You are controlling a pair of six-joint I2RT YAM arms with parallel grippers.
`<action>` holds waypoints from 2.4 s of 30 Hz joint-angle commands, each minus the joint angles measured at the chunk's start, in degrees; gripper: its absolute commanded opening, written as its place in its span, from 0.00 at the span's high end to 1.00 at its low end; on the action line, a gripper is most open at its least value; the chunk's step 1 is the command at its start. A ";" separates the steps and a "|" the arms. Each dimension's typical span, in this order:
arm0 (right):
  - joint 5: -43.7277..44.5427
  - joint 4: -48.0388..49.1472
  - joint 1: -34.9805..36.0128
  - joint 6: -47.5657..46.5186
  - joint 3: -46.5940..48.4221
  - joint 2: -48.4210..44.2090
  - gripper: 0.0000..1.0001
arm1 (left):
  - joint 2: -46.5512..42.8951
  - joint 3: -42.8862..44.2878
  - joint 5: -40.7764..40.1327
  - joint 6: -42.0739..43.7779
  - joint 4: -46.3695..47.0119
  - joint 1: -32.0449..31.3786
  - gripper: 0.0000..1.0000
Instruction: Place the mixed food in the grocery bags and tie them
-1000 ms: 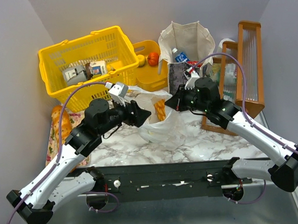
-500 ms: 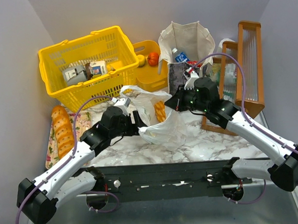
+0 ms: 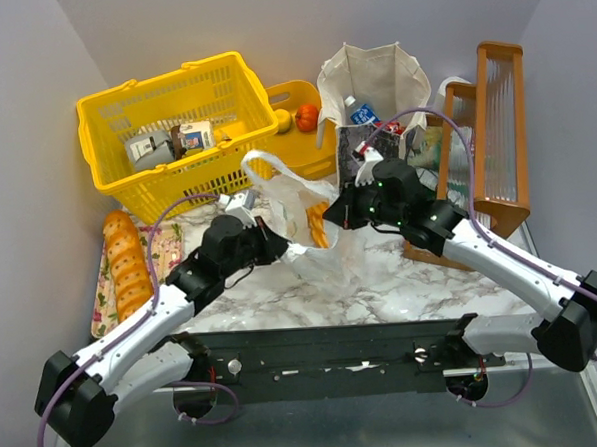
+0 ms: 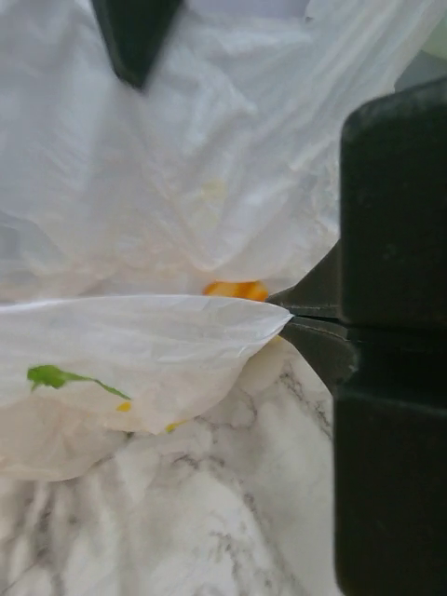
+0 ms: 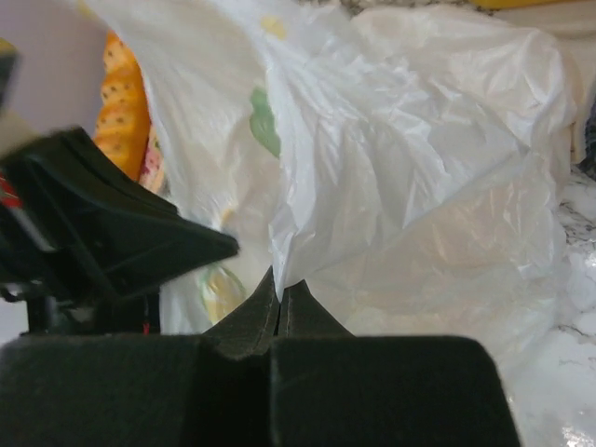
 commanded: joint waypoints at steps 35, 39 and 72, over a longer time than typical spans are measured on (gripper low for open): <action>9.68 -21.93 2.18 -19.58 56.69 29.05 0.18 | -3.73 12.67 -22.50 27.05 -26.64 30.63 1.00; 11.78 -24.50 -0.21 -22.04 69.71 41.27 0.25 | -5.74 10.74 -22.15 27.76 -24.27 31.08 1.00; 14.81 -19.05 -8.12 -19.58 68.18 66.96 0.45 | -6.45 10.29 -19.25 27.84 -21.10 35.65 1.00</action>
